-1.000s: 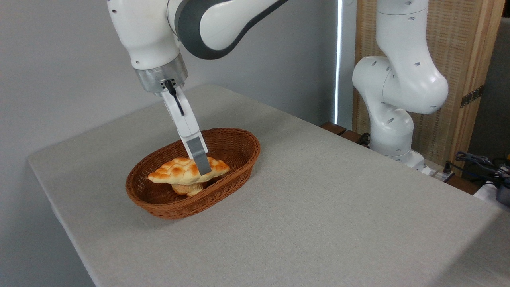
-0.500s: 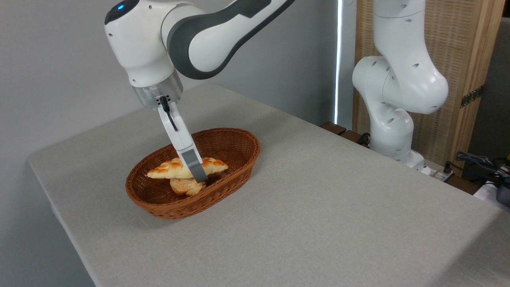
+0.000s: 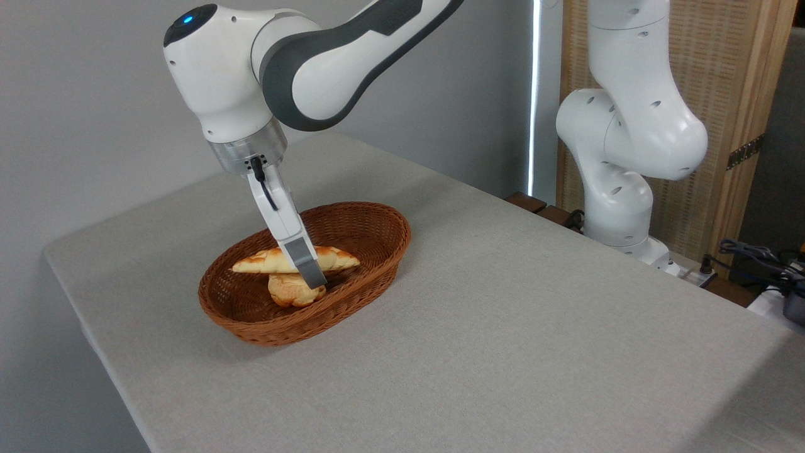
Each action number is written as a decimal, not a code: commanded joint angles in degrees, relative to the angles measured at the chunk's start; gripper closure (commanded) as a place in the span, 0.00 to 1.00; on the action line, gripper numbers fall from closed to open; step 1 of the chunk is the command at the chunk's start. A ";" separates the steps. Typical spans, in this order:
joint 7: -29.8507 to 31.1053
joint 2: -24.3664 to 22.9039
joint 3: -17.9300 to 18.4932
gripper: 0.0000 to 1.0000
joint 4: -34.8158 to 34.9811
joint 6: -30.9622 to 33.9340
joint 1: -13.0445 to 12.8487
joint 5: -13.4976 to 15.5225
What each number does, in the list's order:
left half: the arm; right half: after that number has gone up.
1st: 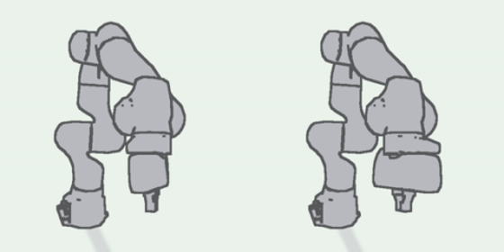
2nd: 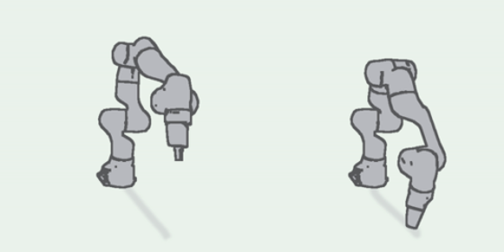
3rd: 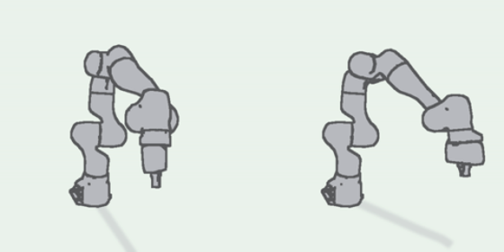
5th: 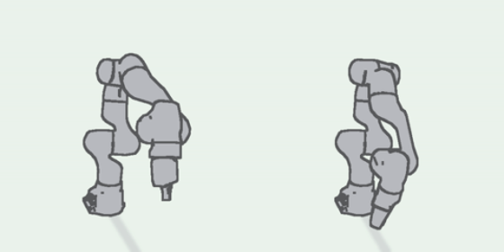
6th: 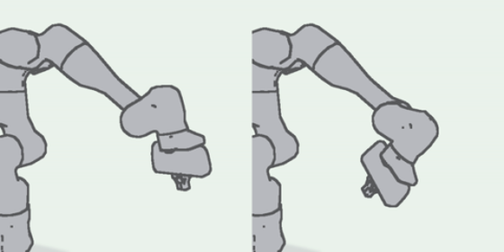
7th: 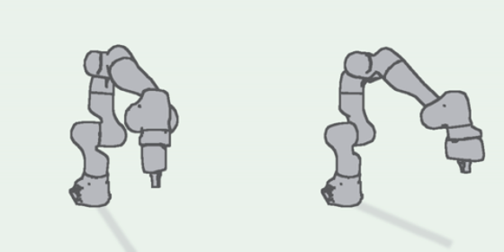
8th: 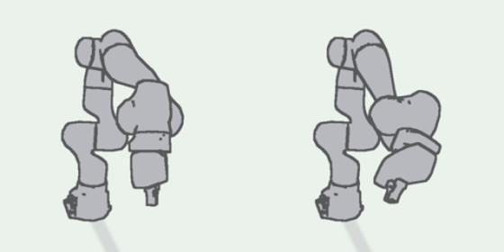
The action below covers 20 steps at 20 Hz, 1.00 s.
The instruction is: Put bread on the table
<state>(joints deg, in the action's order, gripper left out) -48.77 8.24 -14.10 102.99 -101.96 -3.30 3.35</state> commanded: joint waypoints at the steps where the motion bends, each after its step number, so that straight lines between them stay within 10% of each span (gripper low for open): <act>1: -0.98 0.11 -0.05 0.68 0.02 -1.05 0.31 0.08; 15: -0.72 -0.50 0.56 0.67 -0.42 -0.96 0.40 0.69; 20: 0.25 -0.94 2.14 0.67 -3.49 -0.08 0.93 5.43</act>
<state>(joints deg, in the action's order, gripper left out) -48.74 7.99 -13.65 101.48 -102.03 -2.60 6.22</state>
